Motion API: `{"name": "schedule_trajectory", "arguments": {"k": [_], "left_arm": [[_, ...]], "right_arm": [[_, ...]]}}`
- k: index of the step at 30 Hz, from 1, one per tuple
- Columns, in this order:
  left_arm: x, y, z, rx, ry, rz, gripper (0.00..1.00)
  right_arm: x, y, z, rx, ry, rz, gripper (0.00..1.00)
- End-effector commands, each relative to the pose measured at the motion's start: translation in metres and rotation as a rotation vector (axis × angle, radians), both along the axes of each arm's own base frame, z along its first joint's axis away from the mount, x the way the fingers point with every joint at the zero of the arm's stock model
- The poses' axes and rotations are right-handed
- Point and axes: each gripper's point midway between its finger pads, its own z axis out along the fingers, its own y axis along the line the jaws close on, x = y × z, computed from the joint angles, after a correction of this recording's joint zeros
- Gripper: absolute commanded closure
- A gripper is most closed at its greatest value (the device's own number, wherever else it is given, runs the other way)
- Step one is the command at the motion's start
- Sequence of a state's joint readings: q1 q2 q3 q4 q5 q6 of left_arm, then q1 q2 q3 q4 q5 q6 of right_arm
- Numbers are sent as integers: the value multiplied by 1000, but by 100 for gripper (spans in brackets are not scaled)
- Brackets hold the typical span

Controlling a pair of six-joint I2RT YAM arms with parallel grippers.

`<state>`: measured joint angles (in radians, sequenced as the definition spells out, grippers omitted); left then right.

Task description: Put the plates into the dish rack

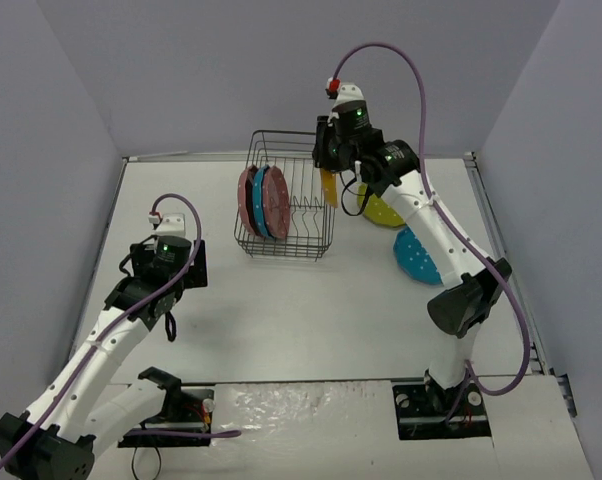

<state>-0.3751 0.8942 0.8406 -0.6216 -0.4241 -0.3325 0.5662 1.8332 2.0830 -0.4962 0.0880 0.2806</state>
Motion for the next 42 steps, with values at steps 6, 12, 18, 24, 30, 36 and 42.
{"name": "schedule_trajectory", "arguments": {"k": [6, 12, 18, 24, 30, 36, 42], "left_arm": [[9, 6, 22, 0, -93, 27, 3], [9, 7, 23, 2, -97, 32, 3], [9, 8, 23, 7, -94, 34, 3], [9, 8, 22, 8, -94, 37, 3], [9, 8, 22, 9, -91, 35, 3], [9, 8, 22, 11, -92, 37, 3], [10, 9, 21, 13, -90, 38, 3]], "right_arm": [[13, 66, 81, 452, -217, 101, 100], [20, 80, 78, 528, -238, 66, 100], [31, 80, 55, 537, -234, -35, 100], [37, 75, 29, 519, -228, -116, 100], [40, 75, -2, 506, -194, -146, 100], [41, 76, -26, 485, -167, -154, 100], [40, 77, 4, 473, -219, -134, 100]]}}
